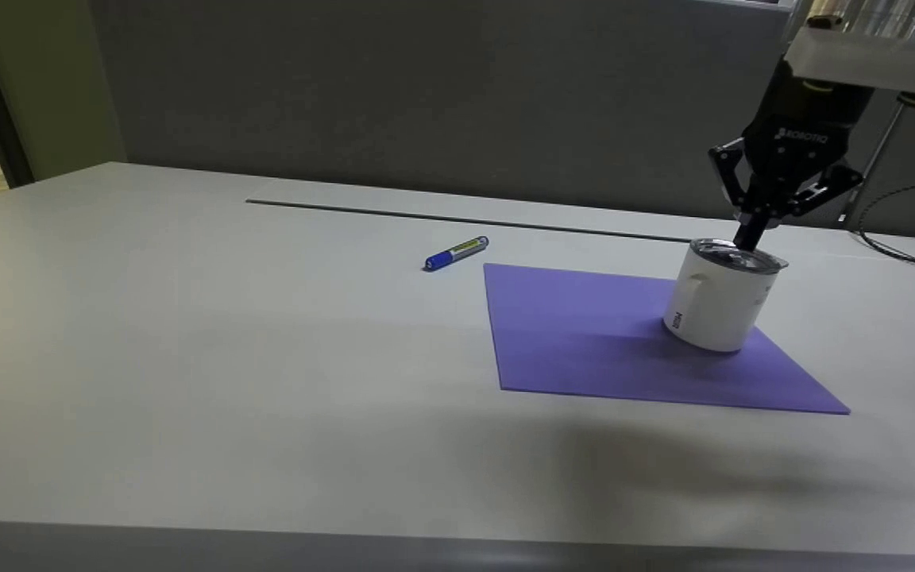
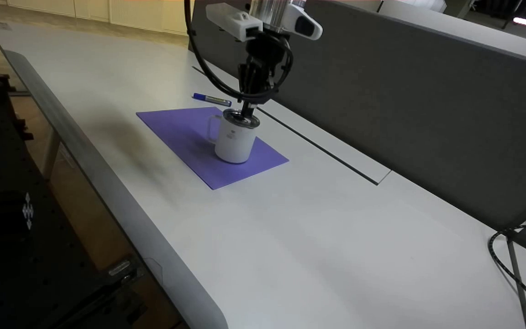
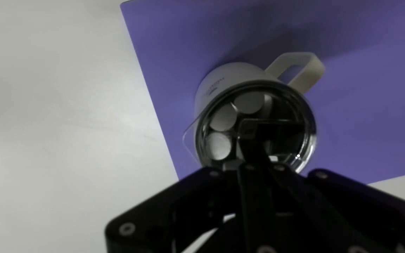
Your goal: Open the sliding lid on the travel mug
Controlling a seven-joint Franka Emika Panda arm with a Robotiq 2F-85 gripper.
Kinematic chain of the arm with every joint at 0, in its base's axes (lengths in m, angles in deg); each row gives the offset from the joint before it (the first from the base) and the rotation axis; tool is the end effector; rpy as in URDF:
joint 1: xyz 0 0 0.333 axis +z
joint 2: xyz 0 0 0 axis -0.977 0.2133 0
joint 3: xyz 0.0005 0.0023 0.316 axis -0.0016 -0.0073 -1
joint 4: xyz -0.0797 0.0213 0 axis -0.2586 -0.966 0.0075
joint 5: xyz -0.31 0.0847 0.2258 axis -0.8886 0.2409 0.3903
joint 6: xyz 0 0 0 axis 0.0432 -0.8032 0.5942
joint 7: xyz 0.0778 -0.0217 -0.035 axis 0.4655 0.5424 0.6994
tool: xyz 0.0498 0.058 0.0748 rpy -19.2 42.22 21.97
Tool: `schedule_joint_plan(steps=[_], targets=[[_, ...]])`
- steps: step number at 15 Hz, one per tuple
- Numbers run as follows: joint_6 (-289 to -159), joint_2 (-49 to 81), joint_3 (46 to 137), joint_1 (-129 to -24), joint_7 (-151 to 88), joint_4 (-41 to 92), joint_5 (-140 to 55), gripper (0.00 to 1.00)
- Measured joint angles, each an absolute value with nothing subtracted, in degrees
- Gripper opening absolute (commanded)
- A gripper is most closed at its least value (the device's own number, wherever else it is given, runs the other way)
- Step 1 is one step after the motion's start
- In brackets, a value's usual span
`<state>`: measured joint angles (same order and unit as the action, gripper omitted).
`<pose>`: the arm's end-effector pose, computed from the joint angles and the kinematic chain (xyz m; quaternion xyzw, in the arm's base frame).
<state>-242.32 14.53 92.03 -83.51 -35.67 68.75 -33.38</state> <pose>0.5036 -0.0978 0.2194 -0.9892 0.1441 -0.0212 0.0139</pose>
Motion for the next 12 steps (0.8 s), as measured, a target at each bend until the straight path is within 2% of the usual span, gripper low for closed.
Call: schedule_joint_plan(steps=[12], targets=[[-242.46,14.56,90.4,-83.21,-35.68,68.82,-29.74,0.0]])
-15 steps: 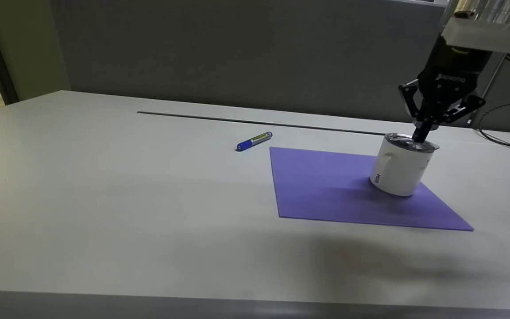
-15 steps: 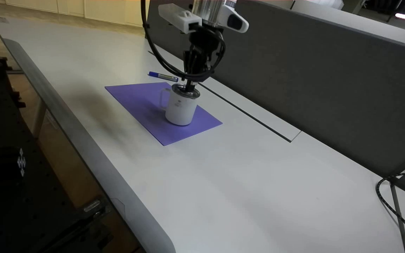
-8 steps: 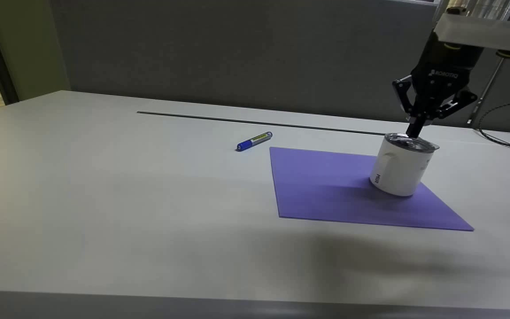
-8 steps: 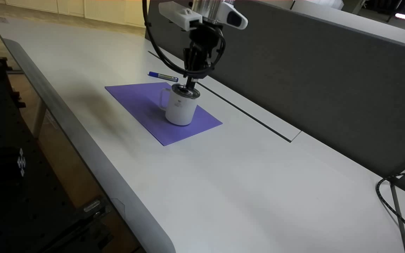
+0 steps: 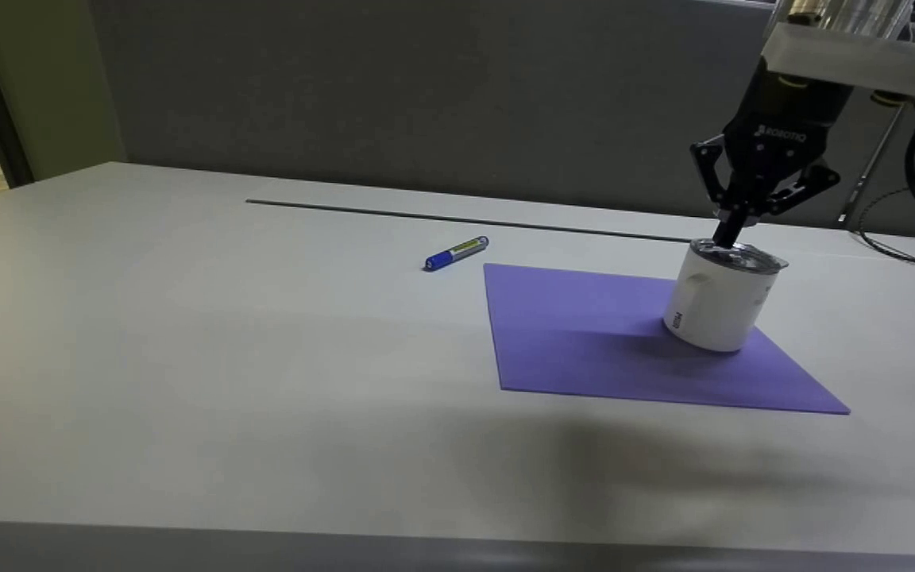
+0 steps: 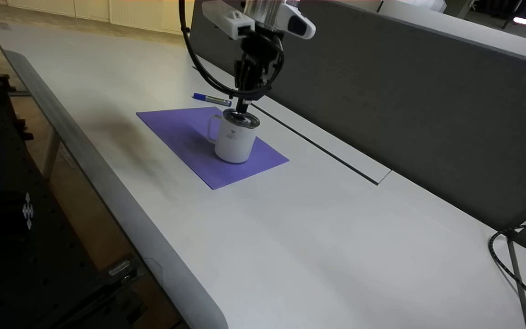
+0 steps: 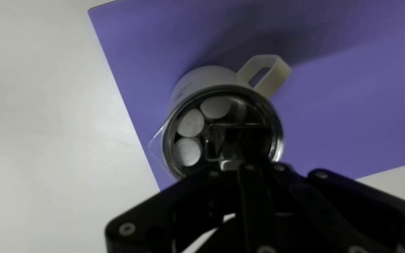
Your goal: Open the sliding lid on the travel mug
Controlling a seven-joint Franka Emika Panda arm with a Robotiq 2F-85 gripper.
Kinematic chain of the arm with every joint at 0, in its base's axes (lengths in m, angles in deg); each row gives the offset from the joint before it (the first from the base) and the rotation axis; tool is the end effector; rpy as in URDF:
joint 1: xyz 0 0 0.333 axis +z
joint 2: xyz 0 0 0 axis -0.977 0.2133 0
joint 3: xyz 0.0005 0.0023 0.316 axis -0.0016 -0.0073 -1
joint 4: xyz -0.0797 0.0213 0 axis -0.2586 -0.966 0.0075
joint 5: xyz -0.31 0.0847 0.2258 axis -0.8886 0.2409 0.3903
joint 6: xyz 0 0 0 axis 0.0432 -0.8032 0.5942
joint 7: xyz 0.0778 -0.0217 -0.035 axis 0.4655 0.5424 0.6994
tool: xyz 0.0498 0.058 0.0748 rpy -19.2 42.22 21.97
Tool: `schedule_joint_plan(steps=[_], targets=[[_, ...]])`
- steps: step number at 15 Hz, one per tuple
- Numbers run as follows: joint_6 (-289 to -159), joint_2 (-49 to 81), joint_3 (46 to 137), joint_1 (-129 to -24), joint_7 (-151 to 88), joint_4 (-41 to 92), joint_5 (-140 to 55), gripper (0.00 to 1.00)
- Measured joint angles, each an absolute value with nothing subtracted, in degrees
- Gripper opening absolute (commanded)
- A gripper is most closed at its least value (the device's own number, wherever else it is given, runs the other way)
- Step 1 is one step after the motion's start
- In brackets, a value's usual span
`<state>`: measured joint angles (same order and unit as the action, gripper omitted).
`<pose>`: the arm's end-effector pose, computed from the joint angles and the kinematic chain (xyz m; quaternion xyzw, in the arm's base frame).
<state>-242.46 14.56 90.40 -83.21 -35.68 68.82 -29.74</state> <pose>0.5058 -0.0823 0.2185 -0.9870 0.1556 -0.0223 0.0326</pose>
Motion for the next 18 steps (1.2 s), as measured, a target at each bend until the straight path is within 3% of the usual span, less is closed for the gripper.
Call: schedule_joint_plan(steps=[18], targets=[[-245.82,15.98,89.13,-83.82,-36.41,69.55,-26.35,0.0]])
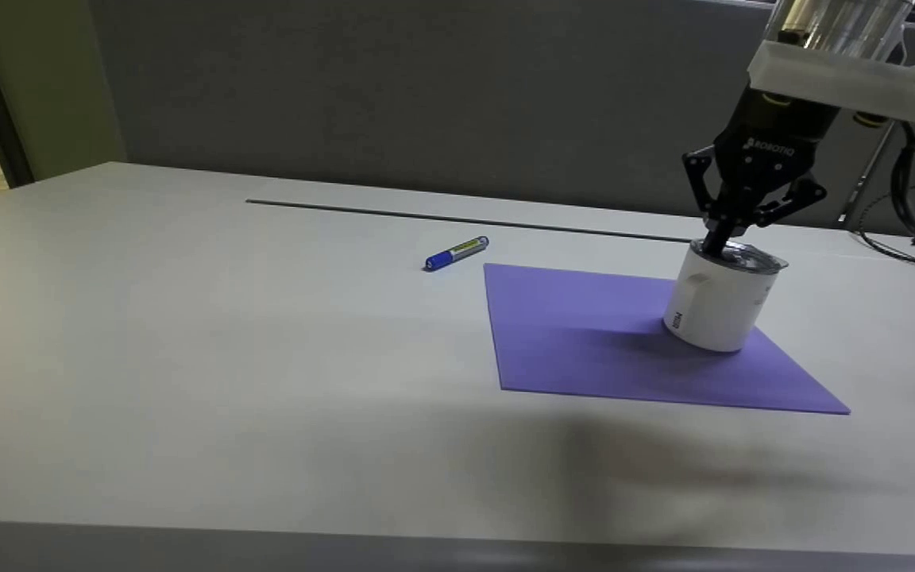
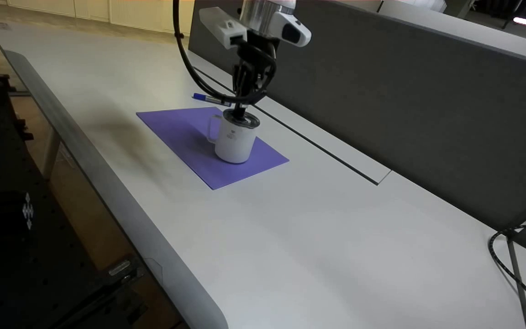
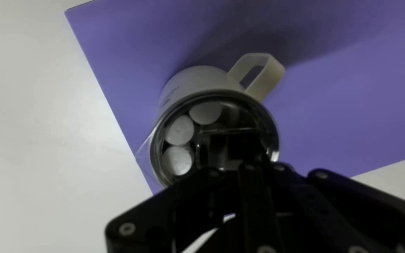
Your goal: Open the sliding lid on the travel mug
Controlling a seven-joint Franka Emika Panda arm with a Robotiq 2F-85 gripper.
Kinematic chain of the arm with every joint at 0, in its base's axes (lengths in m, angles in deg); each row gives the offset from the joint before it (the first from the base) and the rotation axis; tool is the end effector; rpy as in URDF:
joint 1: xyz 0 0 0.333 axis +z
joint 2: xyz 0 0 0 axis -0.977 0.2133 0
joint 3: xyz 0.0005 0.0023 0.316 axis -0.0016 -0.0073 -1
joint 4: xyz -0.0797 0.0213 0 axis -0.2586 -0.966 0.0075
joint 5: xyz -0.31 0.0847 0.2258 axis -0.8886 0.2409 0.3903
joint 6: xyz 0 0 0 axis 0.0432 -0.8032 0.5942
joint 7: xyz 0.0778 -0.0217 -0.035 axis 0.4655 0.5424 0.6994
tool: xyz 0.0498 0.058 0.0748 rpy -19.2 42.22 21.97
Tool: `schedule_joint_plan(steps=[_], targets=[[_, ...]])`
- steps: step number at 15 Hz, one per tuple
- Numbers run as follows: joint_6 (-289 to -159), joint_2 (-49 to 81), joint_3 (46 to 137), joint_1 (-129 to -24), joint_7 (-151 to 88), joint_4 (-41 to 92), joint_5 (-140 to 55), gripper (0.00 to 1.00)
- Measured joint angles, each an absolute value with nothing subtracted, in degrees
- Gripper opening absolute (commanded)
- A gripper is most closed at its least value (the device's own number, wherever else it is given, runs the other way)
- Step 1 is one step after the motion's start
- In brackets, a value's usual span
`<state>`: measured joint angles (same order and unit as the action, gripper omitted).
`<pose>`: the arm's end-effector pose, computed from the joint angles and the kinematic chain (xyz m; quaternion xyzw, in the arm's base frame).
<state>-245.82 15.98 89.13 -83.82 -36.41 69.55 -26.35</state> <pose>0.5036 -0.0794 0.2065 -0.9836 0.1721 -0.0333 0.0432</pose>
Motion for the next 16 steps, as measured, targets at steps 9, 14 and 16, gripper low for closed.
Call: schedule_joint_plan(steps=[9,14,16], targets=[[-243.56,15.05,91.16,-83.51,-35.96,69.53,-30.4,0.0],[-243.57,15.12,90.83,-83.74,-36.12,69.24,-28.56,0.0],[-243.45,15.12,90.61,-83.88,-36.28,69.04,-27.72,0.0]])
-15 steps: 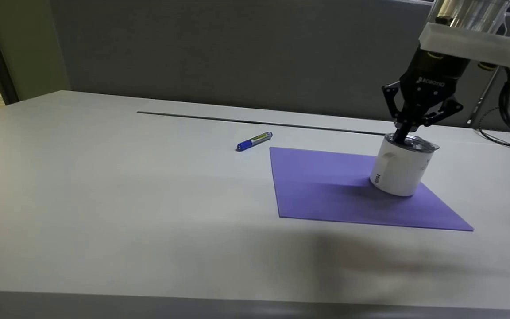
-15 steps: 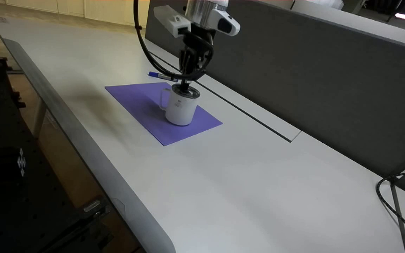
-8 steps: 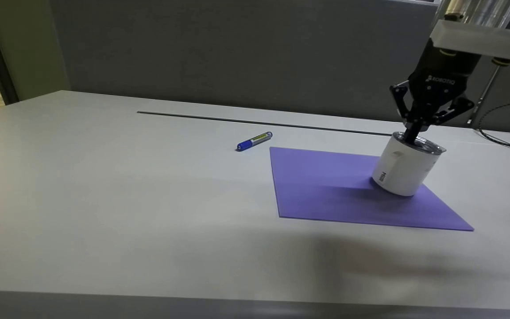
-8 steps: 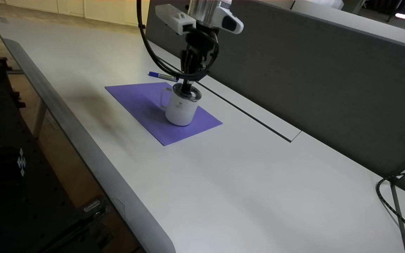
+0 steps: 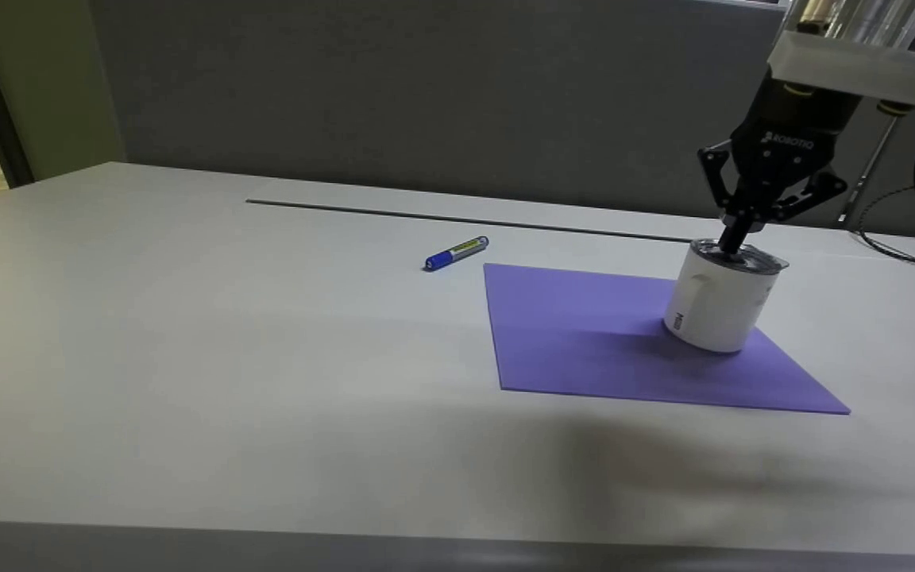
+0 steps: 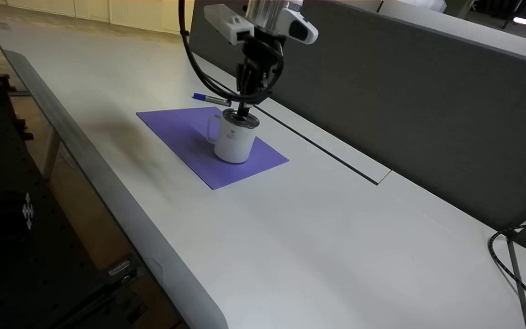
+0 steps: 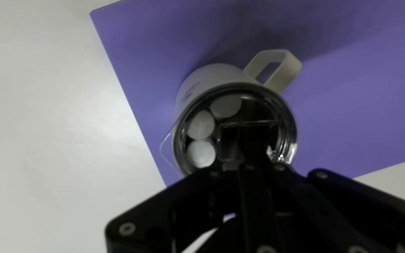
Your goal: Open the sliding lid on the travel mug
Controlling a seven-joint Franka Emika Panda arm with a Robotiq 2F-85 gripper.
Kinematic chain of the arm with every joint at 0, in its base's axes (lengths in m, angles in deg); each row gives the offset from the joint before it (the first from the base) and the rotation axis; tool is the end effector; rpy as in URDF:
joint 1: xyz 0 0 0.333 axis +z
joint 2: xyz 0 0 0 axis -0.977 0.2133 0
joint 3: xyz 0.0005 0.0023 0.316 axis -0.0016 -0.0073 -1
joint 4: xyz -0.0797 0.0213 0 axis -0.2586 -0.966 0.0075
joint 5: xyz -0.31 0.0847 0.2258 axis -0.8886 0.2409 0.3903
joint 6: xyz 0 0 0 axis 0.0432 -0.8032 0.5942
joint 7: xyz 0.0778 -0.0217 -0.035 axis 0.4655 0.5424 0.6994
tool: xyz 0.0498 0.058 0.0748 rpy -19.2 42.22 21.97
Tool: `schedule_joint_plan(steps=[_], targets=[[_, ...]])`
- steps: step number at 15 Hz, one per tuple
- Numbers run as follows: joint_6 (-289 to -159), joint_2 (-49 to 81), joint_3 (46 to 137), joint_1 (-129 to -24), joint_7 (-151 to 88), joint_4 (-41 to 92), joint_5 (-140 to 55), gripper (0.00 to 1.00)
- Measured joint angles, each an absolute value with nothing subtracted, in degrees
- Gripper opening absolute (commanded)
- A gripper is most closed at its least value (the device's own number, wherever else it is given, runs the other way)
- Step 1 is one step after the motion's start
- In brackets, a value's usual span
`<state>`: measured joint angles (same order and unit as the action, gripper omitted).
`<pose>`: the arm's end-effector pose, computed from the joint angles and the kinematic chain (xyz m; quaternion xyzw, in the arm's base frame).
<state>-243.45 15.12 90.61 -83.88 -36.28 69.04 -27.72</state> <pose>0.5031 -0.0915 0.2137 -0.9837 0.1739 -0.0252 0.0383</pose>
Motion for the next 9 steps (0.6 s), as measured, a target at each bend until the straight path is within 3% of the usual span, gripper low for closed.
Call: schedule_joint_plan(steps=[5,6,7,9], targets=[[-236.58,14.53,89.81,-84.09,-36.56,66.57,-26.2,0.0],[-233.82,14.05,89.96,-84.09,-36.56,65.55,-26.57,0.26],[-230.62,13.56,90.26,-84.09,-36.53,64.39,-27.65,0.27],[-223.71,12.6,91.18,-84.1,-36.45,61.92,-30.55,0.39]])
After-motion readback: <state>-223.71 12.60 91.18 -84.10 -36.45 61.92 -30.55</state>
